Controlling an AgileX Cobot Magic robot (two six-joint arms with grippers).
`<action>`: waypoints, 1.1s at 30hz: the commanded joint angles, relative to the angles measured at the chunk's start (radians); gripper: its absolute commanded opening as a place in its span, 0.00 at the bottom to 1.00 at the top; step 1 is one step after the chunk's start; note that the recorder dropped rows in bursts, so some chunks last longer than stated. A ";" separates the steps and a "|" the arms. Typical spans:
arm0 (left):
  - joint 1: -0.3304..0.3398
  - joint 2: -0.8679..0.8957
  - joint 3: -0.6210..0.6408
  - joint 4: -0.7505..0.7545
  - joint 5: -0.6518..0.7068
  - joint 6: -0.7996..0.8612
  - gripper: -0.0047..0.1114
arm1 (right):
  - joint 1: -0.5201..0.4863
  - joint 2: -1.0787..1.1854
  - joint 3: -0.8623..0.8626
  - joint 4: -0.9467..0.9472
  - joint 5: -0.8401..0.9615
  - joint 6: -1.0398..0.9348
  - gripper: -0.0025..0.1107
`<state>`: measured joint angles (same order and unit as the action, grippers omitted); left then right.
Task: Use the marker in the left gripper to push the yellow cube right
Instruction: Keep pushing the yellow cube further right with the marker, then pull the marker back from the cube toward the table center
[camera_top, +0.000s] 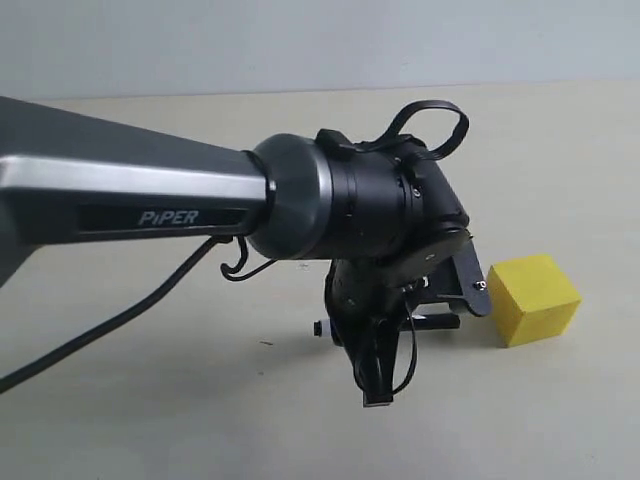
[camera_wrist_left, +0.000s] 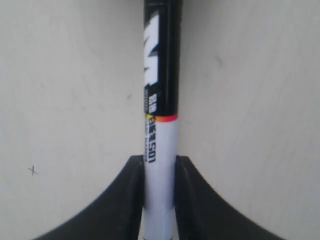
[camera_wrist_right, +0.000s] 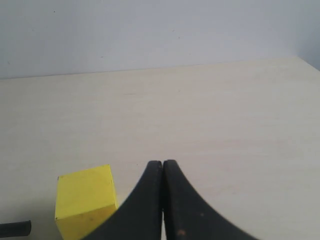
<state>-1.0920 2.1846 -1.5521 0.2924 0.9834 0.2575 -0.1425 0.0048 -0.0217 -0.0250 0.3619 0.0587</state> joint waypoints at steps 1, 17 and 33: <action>0.006 0.000 -0.005 0.008 0.008 -0.012 0.04 | -0.002 -0.005 0.004 -0.001 -0.004 -0.005 0.02; 0.006 0.062 -0.091 0.015 -0.084 -0.015 0.04 | -0.002 -0.005 0.004 -0.001 -0.004 -0.005 0.02; 0.087 -0.017 -0.088 0.024 0.110 -0.395 0.04 | -0.002 -0.005 0.004 -0.001 -0.004 -0.005 0.02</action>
<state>-1.0459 2.2206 -1.6368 0.3069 1.0639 0.0296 -0.1425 0.0048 -0.0217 -0.0250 0.3619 0.0587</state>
